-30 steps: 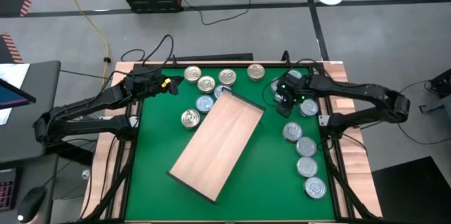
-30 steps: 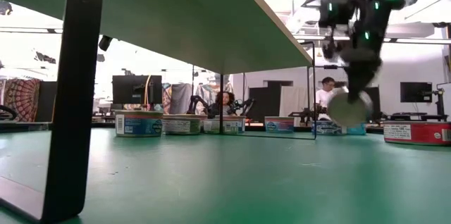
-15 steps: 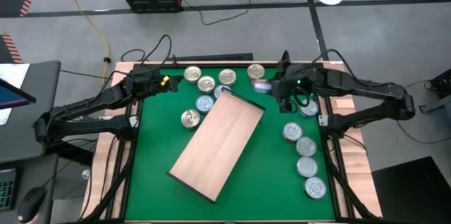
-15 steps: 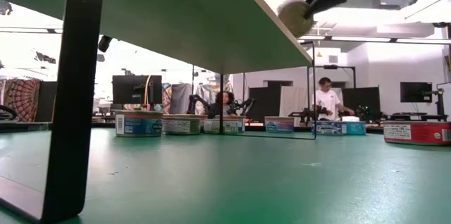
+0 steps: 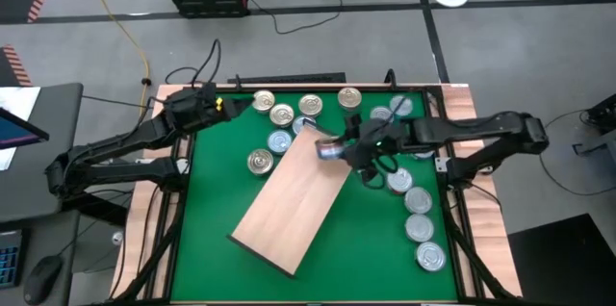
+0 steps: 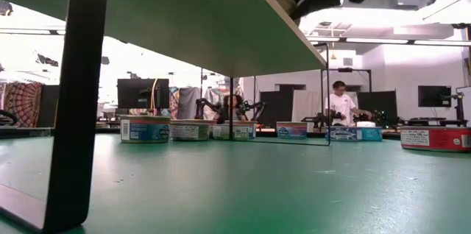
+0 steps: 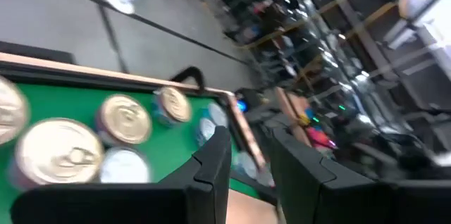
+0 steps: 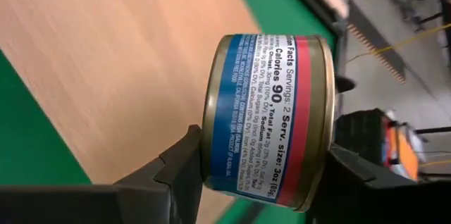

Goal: Stack canned seafood by type on shelf
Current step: Put the blue pink tuna can on the shelf

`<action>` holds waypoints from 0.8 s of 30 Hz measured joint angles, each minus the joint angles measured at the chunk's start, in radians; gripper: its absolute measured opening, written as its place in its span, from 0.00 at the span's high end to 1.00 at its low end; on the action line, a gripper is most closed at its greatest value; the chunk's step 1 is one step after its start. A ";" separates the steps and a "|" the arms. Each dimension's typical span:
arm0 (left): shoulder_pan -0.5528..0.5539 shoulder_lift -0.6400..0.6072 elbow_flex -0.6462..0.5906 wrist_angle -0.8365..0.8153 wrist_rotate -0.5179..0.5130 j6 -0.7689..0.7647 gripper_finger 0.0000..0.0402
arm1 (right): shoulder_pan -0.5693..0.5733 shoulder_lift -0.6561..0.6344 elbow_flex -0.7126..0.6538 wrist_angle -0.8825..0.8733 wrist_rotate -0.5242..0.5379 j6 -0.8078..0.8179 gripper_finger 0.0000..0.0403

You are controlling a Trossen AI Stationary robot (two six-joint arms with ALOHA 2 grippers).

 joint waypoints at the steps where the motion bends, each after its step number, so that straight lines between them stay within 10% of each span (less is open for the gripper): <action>1: 0.000 0.000 0.000 0.008 0.019 0.000 0.77 | 0.009 0.020 0.000 -0.001 0.001 0.014 0.43; 24: -0.161 0.026 0.267 -0.211 0.032 0.139 0.77 | 0.116 0.079 0.105 0.023 0.027 0.267 0.05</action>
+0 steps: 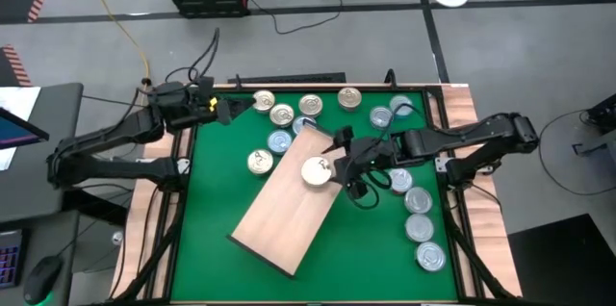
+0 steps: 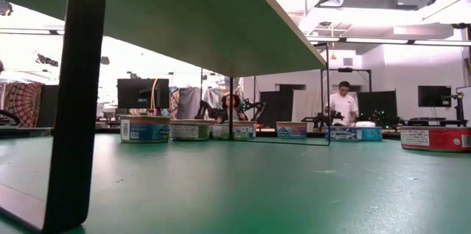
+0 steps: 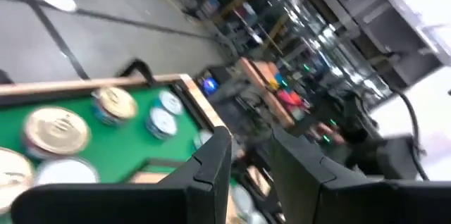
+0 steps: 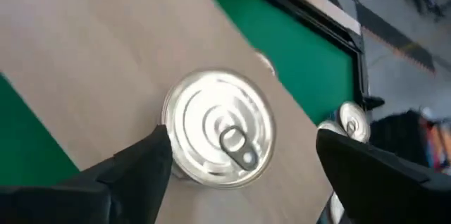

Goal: Stack canned seafood by type on shelf
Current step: Put the blue pink tuna can on the shelf

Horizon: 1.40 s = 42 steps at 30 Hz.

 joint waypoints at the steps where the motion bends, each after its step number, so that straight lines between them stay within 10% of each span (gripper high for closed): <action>1: -0.011 0.010 0.006 -0.008 0.007 0.000 0.77 | 0.002 -0.007 0.009 -0.008 0.005 0.045 0.04; 12: -0.147 0.156 0.015 0.000 -0.008 0.007 0.77 | -0.100 -0.025 0.013 -0.227 -0.012 0.240 0.14; 31: -0.177 0.204 0.015 -0.040 0.054 0.008 0.77 | 0.016 0.146 0.015 0.111 -0.075 0.105 0.20; 42: -0.177 0.190 0.015 -0.052 0.046 0.026 0.77 | -0.031 0.156 0.014 -0.005 0.156 0.062 0.20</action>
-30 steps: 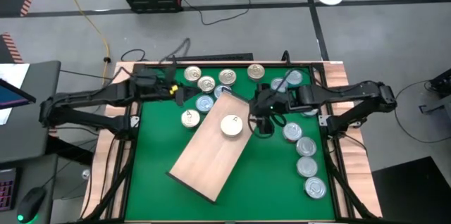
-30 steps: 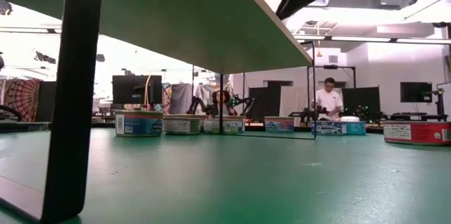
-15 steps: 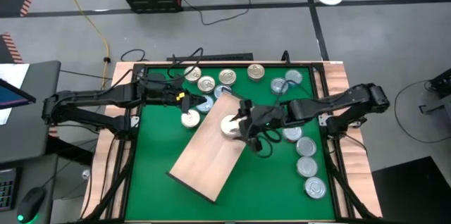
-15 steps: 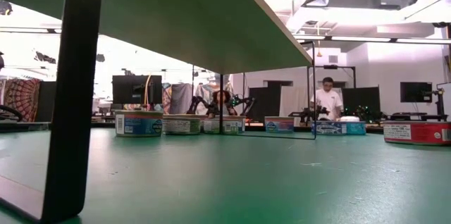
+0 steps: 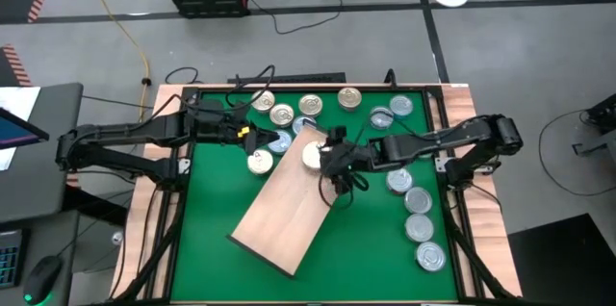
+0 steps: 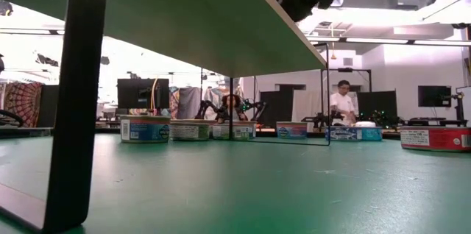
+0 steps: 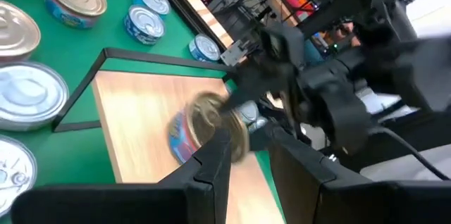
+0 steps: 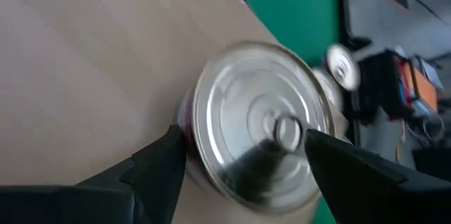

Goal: Stack canned seafood by type on shelf
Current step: Put the blue pink tuna can on the shelf, then stack the blue pink tuna can on top of the other blue pink tuna can on the shelf

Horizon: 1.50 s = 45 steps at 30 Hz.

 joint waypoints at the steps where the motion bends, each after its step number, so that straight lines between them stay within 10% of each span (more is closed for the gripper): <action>1: 0.000 -0.001 0.000 0.000 -0.001 0.009 0.77 | -0.008 0.000 0.000 -0.001 0.002 0.000 0.20; 11: 0.012 -0.001 0.000 -0.033 -0.005 0.030 0.77 | -0.027 -0.120 0.143 -0.070 0.001 0.112 0.20; 25: 0.117 -0.001 0.000 -0.081 -0.137 0.165 0.77 | -0.489 -0.297 0.141 -0.652 -0.235 0.559 0.23; 45: 0.338 -0.001 0.000 -0.065 -0.001 0.363 0.77 | -0.847 0.064 0.007 -0.245 -0.336 0.485 0.23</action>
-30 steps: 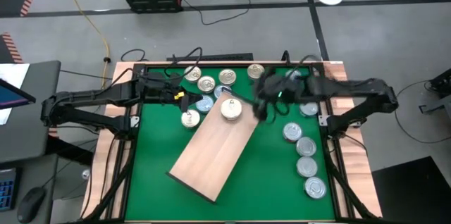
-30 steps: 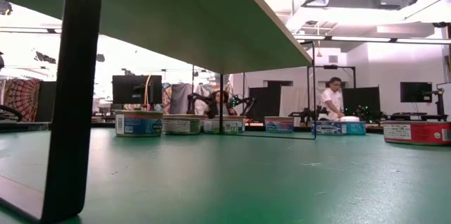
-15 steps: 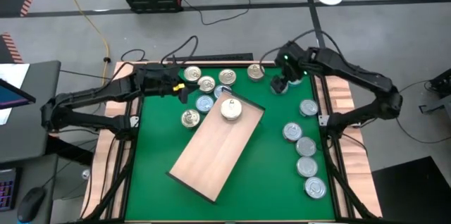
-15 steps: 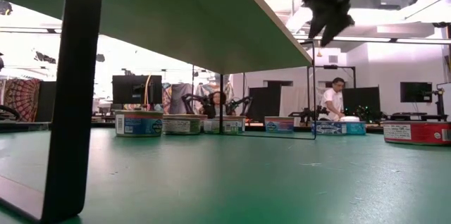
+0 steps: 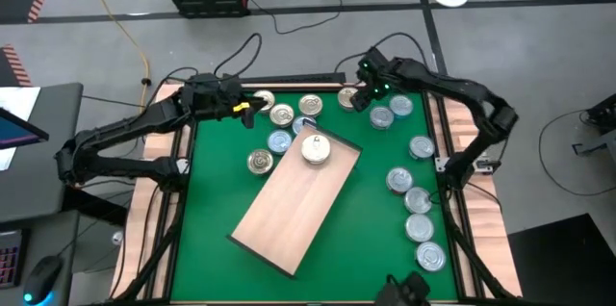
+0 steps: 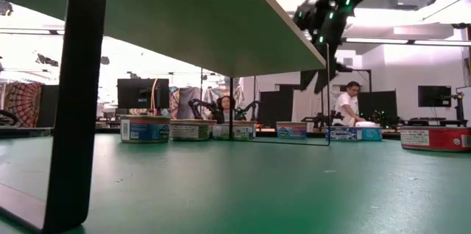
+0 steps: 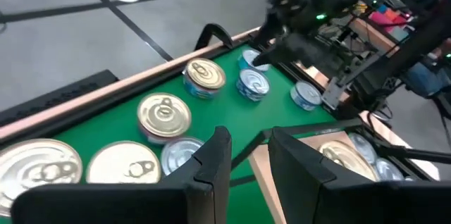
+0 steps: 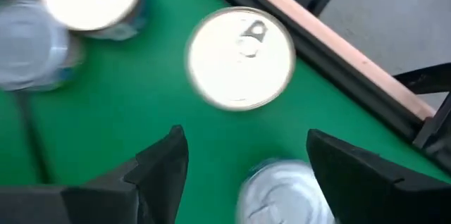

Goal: Stack canned seafood by type on shelf
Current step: Stack the blue pink tuna can on top of the other blue pink tuna can on the shelf

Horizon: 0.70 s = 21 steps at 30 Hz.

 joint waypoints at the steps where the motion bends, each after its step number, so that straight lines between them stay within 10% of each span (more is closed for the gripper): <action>1: 0.005 0.000 0.000 0.000 -0.003 0.011 0.77 | -0.017 0.022 0.000 0.013 -0.001 -0.014 0.23; 21: 0.029 0.000 0.000 0.000 -0.113 0.023 0.77 | -0.168 0.189 0.000 0.133 -0.127 -0.107 0.23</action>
